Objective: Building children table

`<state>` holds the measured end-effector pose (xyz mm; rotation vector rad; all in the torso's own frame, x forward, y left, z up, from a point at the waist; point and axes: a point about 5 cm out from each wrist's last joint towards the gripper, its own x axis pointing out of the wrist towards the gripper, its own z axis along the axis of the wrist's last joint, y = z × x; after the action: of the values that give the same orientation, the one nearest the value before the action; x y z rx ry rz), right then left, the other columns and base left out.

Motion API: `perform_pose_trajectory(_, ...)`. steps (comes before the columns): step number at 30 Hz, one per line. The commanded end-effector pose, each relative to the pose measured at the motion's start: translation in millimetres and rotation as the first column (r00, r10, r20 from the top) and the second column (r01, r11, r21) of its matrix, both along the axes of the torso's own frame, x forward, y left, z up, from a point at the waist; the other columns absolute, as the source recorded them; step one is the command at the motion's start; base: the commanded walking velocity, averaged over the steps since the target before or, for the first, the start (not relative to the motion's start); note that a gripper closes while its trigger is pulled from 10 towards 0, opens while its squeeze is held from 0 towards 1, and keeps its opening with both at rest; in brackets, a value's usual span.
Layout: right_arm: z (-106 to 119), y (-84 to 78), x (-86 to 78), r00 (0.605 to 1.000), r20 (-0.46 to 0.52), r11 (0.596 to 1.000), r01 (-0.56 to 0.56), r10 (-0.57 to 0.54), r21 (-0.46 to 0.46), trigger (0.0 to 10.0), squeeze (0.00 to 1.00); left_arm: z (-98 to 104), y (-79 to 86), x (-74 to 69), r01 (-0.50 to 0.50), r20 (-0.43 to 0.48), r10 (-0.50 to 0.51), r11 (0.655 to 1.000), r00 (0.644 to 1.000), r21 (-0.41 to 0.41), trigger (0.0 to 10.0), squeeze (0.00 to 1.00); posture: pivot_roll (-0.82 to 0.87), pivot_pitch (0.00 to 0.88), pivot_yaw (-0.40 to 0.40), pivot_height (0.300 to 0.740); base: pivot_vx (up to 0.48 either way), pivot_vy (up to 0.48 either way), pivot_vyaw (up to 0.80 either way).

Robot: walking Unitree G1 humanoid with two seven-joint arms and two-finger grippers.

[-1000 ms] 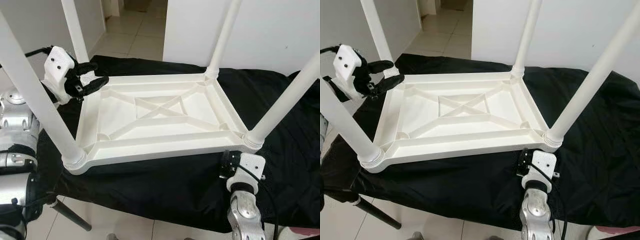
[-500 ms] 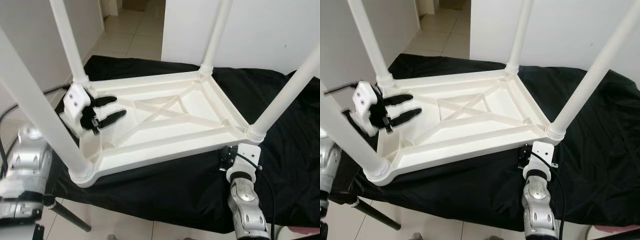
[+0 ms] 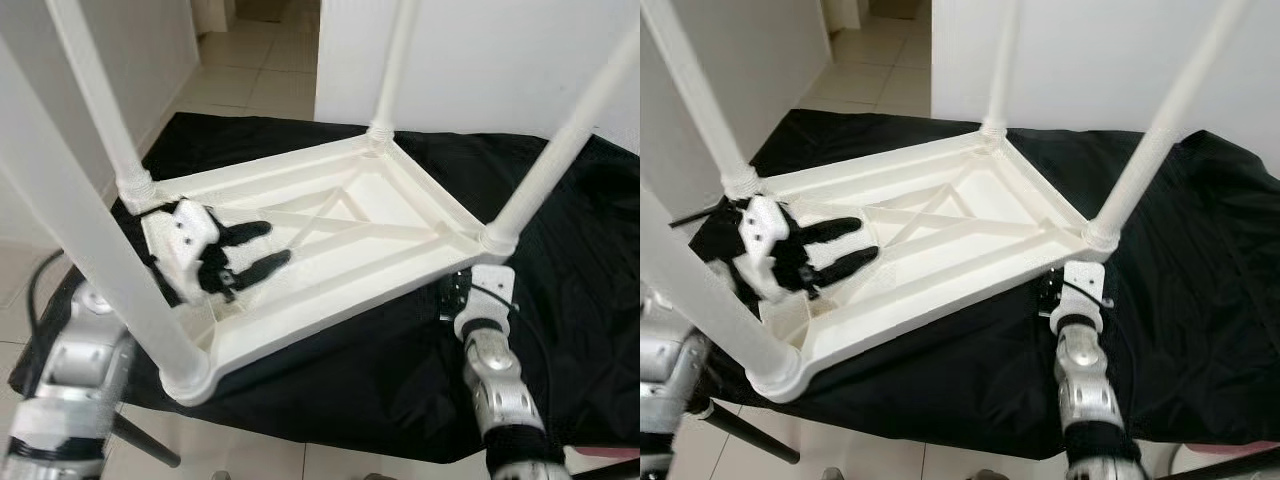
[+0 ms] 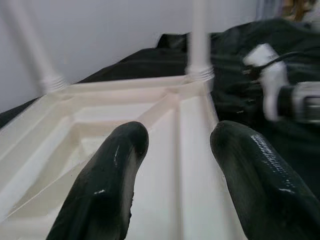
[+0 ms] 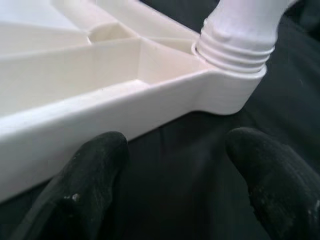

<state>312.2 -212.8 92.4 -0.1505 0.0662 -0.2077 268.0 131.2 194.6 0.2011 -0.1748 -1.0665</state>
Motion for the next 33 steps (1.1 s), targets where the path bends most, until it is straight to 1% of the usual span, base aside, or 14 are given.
perform_pose_trajectory(1, 5.3, 12.5, 12.4, 0.995, 0.027, 0.995, -0.101, 0.100, 0.022, 10.0, 0.00, 0.0, -16.1, -3.7, 0.006, -0.005, -0.006, 1.000, 1.000, -0.019, 10.0, 0.00, 0.03, 0.000, 0.003, 0.740, 0.000, 0.000, 0.00)
perform_pose_trajectory(2, 7.3, 18.2, 19.9, 0.988, 0.023, 0.988, -0.154, 0.154, 0.019, 10.0, 0.00, 1.0, -28.2, -5.6, 0.023, -0.010, -0.023, 0.999, 1.000, -0.044, 10.0, 0.00, 0.03, 0.000, 0.003, 0.740, 0.000, 0.000, 0.00)
perform_pose_trajectory(3, 7.3, 18.2, 19.9, 0.988, 0.023, 0.988, -0.154, 0.154, 0.019, 10.0, 0.00, 1.0, -28.2, -5.6, 0.023, -0.010, -0.023, 0.999, 1.000, -0.044, 10.0, 0.00, 0.03, 0.000, 0.003, 0.740, 0.000, 0.000, 0.00)
perform_pose_trajectory(6, 12.0, 33.5, 34.0, 0.965, 0.021, 0.964, -0.263, 0.262, 0.034, 10.0, 0.00, 2.8, -51.4, -10.0, 0.064, -0.026, -0.067, 0.995, 0.997, -0.082, 10.0, 0.00, 0.02, 0.000, 0.003, 0.740, 0.000, 0.000, 0.00)
perform_pose_trajectory(7, 12.0, 33.5, 34.0, 0.965, 0.021, 0.964, -0.263, 0.262, 0.034, 10.0, 0.00, 2.8, -51.4, -10.0, 0.064, -0.026, -0.067, 0.995, 0.997, -0.082, 10.0, 0.00, 0.02, 0.000, 0.003, 0.740, 0.000, 0.000, 0.00)
perform_pose_trajectory(8, 11.4, 41.7, 39.3, 0.954, 0.006, 0.953, -0.299, 0.299, 0.053, 10.0, 0.00, 2.6, -62.0, -10.9, 0.079, -0.032, -0.082, 0.993, 0.996, -0.084, 10.0, 0.00, 0.02, 0.000, 0.002, 0.740, 0.000, 0.000, 0.00)
perform_pose_trajectory(10, 11.4, 41.7, 39.3, 0.954, 0.006, 0.953, -0.299, 0.299, 0.053, 10.0, 0.00, 2.6, -62.0, -10.9, 0.079, -0.032, -0.082, 0.993, 0.996, -0.084, 10.0, 0.00, 0.02, 0.000, 0.002, 0.740, 0.000, 0.000, 0.00)
perform_pose_trajectory(14, 8.4, 51.5, 43.2, 0.941, 0.003, 0.939, -0.337, 0.338, 0.068, 10.0, 0.00, 3.5, -79.6, -14.8, 0.098, -0.058, -0.103, 0.991, 0.993, -0.088, 10.0, 0.00, 0.02, 0.000, 0.004, 0.740, 0.000, 0.000, 0.00)
perform_pose_trajectory(17, 9.2, 48.7, 42.6, 0.948, 0.023, 0.946, -0.317, 0.316, 0.066, 10.0, 0.00, 4.6, -84.7, -14.5, 0.089, -0.055, -0.093, 0.993, 0.994, -0.081, 10.0, 0.00, 0.02, 0.000, 0.003, 0.740, 0.000, 0.000, 0.00)
perform_pose_trajectory(22, 13.0, 40.5, 42.0, 0.958, 0.068, 0.957, -0.282, 0.278, 0.069, 10.0, 0.00, 6.7, -82.9, -9.9, 0.051, -0.035, -0.054, 0.996, 0.998, -0.067, 10.0, 0.00, 0.02, 0.000, 0.006, 0.740, 0.000, 0.000, 0.00)
perform_pose_trajectory(26, 26.3, 6.3, 27.2, 0.964, 0.215, 0.979, -0.181, 0.159, 0.090, 10.0, 0.00, 14.0, -46.5, 8.2, -0.079, -0.008, 0.078, 0.996, 0.997, -0.051, 10.0, 0.00, 0.02, 0.000, 0.006, 0.740, 0.000, 0.000, 0.00)
perform_pose_trajectory(27, 26.3, 6.3, 27.2, 0.964, 0.215, 0.979, -0.181, 0.159, 0.090, 10.0, 0.00, 14.0, -46.5, 8.2, -0.079, -0.008, 0.078, 0.996, 0.997, -0.051, 10.0, 0.00, 0.02, 0.000, 0.006, 0.740, 0.000, 0.000, 0.00)
perform_pose_trajectory(30, 27.5, -3.0, 5.1, 0.949, 0.241, 0.977, -0.213, 0.205, 0.009, 10.0, 0.00, 15.6, -17.0, 14.0, -0.124, 0.023, 0.124, 0.992, 0.992, 0.017, 10.0, 0.00, 0.01, 0.009, 0.008, 0.740, 0.000, 0.000, 0.00)
perform_pose_trajectory(33, 27.5, -3.0, 5.1, 0.949, 0.241, 0.977, -0.213, 0.205, 0.009, 10.0, 0.00, 15.6, -17.0, 14.0, -0.124, 0.023, 0.124, 0.992, 0.992, 0.017, 10.0, 0.00, 0.01, 0.009, 0.008, 0.740, 0.000, 0.000, 0.00)
